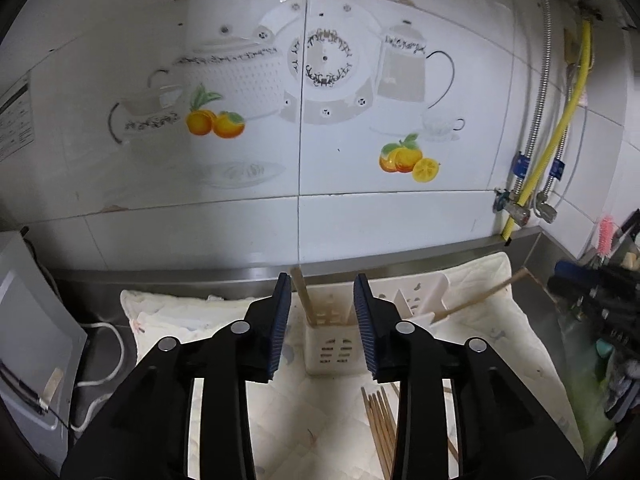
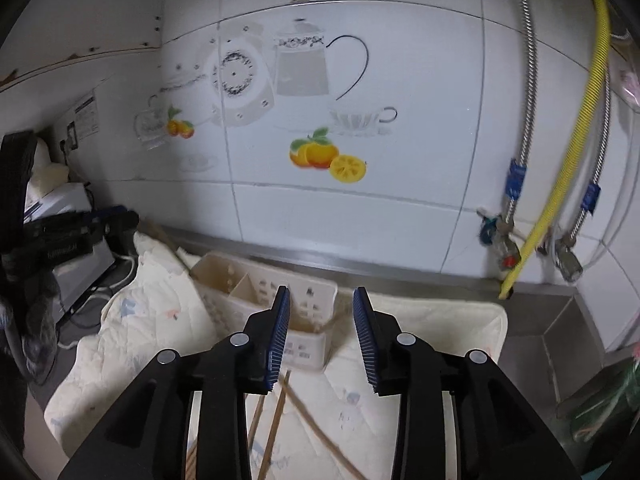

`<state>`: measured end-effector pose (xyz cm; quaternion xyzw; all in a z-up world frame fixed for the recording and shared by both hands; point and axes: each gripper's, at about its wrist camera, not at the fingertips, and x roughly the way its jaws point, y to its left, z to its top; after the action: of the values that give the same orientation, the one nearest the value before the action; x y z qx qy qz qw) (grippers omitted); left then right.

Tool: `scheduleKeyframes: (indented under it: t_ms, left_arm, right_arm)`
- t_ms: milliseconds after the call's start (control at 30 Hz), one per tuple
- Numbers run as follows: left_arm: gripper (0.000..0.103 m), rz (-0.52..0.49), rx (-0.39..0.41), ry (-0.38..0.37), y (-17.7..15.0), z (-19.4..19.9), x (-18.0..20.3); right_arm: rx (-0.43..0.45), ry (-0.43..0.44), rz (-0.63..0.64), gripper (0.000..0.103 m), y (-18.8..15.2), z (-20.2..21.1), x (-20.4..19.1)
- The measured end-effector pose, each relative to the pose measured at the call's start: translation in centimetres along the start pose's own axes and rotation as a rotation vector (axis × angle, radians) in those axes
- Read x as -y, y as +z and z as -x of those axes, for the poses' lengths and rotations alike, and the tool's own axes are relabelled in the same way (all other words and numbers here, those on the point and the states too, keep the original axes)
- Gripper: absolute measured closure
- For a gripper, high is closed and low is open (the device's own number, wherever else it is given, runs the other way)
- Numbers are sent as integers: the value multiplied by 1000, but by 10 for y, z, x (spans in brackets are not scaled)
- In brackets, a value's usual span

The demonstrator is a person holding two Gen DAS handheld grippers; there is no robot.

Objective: Organize utensils
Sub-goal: 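Withdraw from the holder and grasp another chopstick with the right tool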

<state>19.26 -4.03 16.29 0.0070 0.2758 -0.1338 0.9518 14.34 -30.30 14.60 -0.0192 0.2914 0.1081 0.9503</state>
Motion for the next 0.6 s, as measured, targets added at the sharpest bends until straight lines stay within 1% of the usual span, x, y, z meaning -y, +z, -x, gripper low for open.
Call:
scheduleKeyframes:
  t_ms: [67, 100, 300, 400, 500, 600]
  left_arm:
    - [67, 7, 0, -10, -10, 9, -1]
    - [67, 10, -2, -12, -14, 12, -1]
    - [67, 38, -28, -39, -54, 26, -3]
    - [66, 47, -45, -40, -71, 29, -3]
    - [65, 69, -73, -46, -88, 28, -5]
    - [65, 91, -101, -44, -105, 25, -8]
  right_arm:
    - [-34, 7, 12, 71, -26, -3, 0]
    - [-44, 7, 15, 71, -34, -5, 1]
    - [-185, 33, 20, 71, -108, -37, 12]
    - [-226, 41, 41, 72, -132, -49, 15]
    - [-272, 46, 90, 72, -156, -62, 18]
    - [-306, 53, 124, 76, -169, -73, 19]
